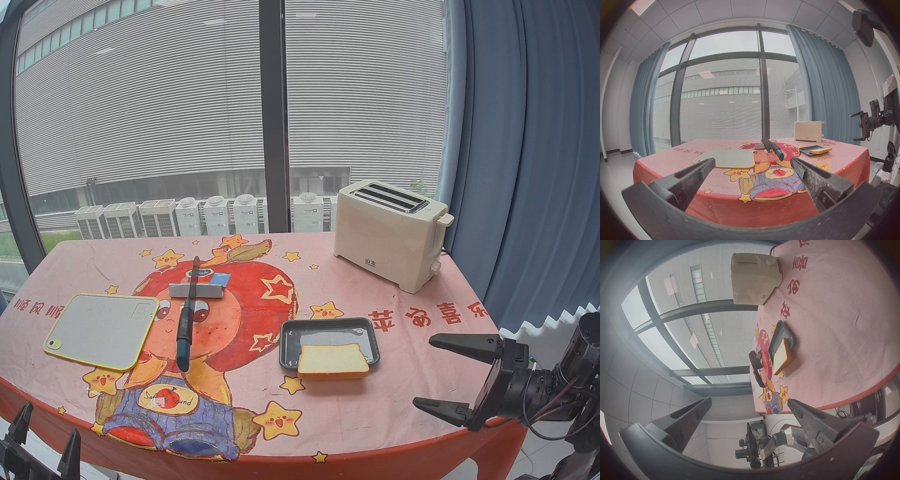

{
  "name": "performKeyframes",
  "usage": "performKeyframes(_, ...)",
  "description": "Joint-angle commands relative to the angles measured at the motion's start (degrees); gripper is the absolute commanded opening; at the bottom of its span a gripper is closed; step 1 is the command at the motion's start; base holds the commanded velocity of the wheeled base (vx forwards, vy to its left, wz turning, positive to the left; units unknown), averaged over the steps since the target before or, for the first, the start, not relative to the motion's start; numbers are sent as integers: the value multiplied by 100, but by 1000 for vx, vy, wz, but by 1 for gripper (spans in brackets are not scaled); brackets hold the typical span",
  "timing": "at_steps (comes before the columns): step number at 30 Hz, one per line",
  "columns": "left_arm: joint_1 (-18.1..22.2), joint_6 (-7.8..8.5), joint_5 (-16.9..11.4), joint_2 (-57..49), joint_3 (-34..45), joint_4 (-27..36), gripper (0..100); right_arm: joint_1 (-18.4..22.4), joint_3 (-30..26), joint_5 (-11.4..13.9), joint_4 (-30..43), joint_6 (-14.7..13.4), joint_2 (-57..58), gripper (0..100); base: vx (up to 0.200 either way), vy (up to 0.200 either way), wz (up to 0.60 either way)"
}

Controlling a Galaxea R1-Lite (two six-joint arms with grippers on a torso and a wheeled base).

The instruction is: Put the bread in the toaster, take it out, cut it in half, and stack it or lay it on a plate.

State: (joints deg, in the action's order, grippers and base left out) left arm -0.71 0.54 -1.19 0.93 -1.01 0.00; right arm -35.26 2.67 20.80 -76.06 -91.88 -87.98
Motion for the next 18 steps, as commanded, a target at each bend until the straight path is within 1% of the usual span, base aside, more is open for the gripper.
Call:
performKeyframes(1, 0, -1, 5, -31, 92, 0, 100, -69, 146, 3, -6, 3, -308, 100, 0, 0, 0)
performKeyframes(9, 0, -1, 5, -31, 92, 0, 100, -157, 454, 21, -32, 21, -316, 100, 0, 0, 0)
performKeyframes(15, 0, -1, -4, -31, 92, 0, 100, -263, 928, 47, -32, 21, -554, 100, 0, 0, 0)
performKeyframes(18, 0, -1, 5, -31, 92, 0, 100, -280, 1016, 47, -32, 21, -694, 100, 0, 0, 0)
